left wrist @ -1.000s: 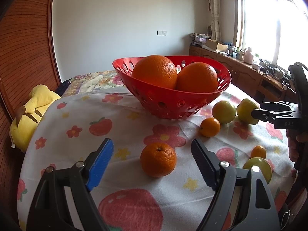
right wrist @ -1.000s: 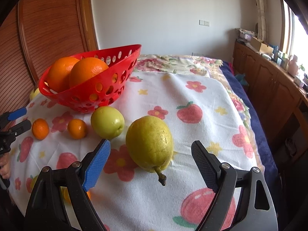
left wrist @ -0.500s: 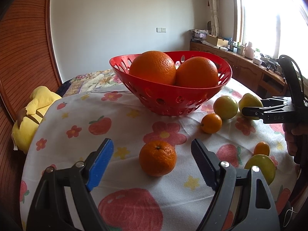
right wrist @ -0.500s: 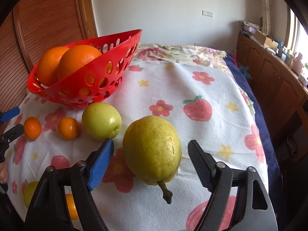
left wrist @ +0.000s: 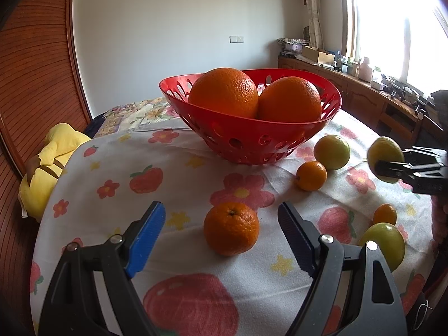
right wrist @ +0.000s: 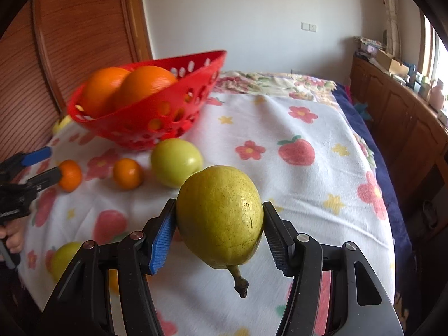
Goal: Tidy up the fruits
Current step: 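Lift the pear with the right tool while left tool grasps an orange mandarin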
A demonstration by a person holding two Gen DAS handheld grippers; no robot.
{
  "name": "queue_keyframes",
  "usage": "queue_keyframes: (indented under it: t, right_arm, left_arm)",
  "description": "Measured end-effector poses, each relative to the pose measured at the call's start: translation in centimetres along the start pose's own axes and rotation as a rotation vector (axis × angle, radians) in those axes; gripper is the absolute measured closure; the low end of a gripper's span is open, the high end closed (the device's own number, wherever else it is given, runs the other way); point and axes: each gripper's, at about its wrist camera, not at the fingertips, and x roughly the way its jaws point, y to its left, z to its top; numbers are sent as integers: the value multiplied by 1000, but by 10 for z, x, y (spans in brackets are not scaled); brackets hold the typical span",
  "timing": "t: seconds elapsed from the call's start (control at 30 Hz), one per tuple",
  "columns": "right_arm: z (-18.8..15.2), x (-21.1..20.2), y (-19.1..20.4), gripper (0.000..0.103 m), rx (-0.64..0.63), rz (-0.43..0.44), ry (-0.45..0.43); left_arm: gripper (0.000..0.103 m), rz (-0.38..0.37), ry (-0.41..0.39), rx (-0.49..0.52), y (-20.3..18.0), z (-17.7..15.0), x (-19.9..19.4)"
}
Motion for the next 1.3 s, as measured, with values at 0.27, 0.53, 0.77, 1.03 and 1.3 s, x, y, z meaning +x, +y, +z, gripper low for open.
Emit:
queue_keyframes:
  t: [0.27, 0.53, 0.77, 1.03, 1.3]
  right_arm:
    - [-20, -13, 7, 41, 11, 13, -27]
    - [-25, -9, 2, 41, 27, 8, -35]
    - [-27, -10, 3, 41, 19, 3, -43]
    - [-27, -9, 3, 41, 20, 5, -30]
    - [-27, -7, 4, 41, 21, 5, -24]
  left_arm:
    - [20, 15, 16, 16, -3, 0, 4]
    - [20, 21, 53, 19, -3, -1, 11]
    - [22, 12, 82, 16, -2, -2, 17]
    - [41, -7, 85, 26, -3, -3, 17]
    - [40, -1, 135, 32, -4, -5, 26]
